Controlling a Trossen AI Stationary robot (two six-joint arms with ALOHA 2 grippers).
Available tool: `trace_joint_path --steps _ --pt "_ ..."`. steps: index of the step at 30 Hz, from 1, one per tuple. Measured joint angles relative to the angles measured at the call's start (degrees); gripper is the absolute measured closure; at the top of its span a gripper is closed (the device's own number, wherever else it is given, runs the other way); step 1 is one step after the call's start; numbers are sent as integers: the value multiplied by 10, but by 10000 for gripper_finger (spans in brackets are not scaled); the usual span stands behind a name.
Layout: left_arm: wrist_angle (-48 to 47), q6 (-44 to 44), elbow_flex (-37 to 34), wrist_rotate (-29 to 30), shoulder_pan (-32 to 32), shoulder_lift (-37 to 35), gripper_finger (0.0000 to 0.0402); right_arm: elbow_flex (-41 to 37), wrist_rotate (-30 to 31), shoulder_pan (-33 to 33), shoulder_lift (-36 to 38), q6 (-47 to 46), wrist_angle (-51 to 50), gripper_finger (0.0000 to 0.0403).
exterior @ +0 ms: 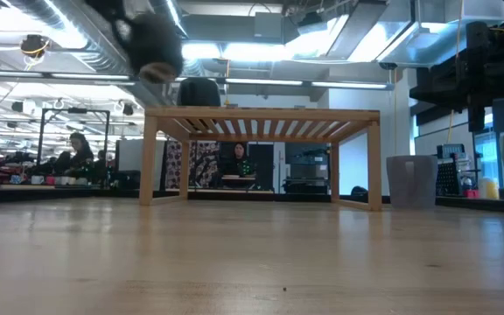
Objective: Place coffee mugs
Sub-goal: Put the black orange mug onto the shelf
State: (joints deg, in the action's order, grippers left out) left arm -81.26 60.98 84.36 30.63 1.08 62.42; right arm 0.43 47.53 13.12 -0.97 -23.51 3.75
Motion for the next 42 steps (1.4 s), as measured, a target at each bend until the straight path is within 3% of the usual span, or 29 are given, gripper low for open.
trace_joint_path --steps 5,10,16,22,30,42 --pt "98 -93 22 14 -33 42 332 0 0 0 0 0 0 393" --pt "111 -117 77 72 -34 116 332 0 0 0 0 0 0 393" --pt "115 -122 166 174 -6 223 332 0 5 0 0 0 0 393" --pt "152 -169 239 186 39 315 333 0 9 0 0 0 -1 393" --pt "280 -264 250 192 78 370 334 0 23 0 0 0 -2 393" --pt "285 -266 251 257 98 421 336 0 64 0 0 0 -6 393"
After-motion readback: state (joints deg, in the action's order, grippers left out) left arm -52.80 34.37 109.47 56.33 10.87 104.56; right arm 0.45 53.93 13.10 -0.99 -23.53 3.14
